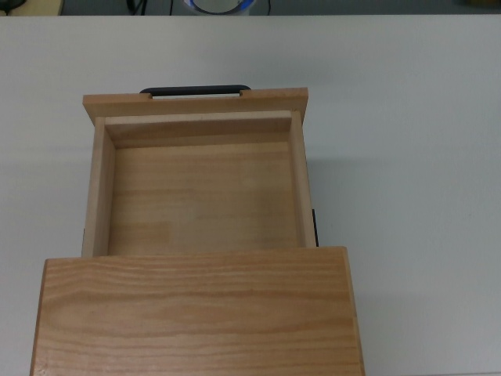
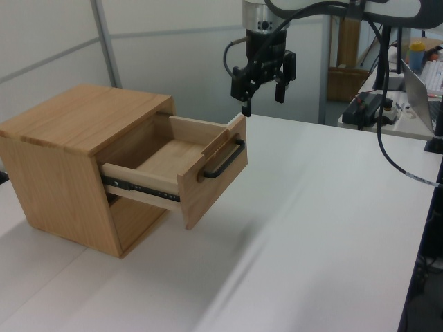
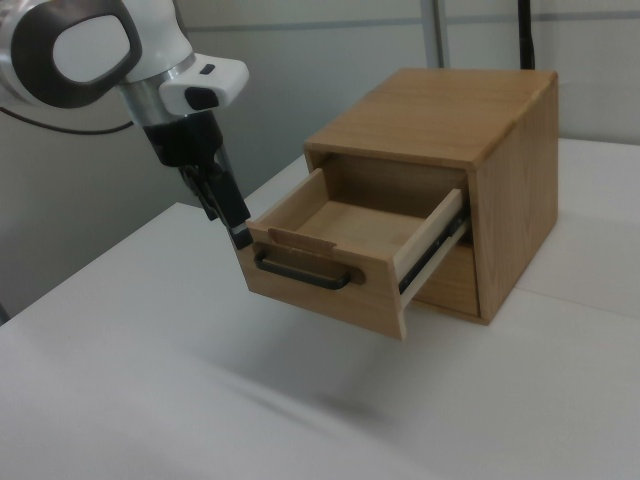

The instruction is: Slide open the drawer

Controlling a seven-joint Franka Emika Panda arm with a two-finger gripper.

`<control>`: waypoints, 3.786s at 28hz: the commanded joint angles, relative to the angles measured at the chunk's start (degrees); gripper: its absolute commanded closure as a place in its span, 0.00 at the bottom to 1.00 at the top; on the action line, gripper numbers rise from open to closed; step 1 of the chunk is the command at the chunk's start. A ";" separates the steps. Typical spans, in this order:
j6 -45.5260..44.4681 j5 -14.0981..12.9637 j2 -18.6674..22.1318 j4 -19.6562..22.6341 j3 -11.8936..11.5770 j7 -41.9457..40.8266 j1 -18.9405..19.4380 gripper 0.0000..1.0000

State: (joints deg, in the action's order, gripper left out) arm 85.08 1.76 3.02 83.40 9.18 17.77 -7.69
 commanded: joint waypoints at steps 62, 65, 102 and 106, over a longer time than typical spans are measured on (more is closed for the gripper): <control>-3.08 7.21 -2.49 -1.39 -0.65 -15.22 -1.80 0.00; -3.08 7.21 -2.58 -1.75 -0.56 -15.22 -1.80 0.00; -3.08 5.63 -2.76 -1.75 -0.56 -15.22 -1.80 0.00; -2.99 5.45 -2.76 -1.75 -0.65 -15.22 -1.80 0.00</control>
State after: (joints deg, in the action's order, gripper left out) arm 83.11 8.10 0.48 82.60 8.64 2.41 -9.55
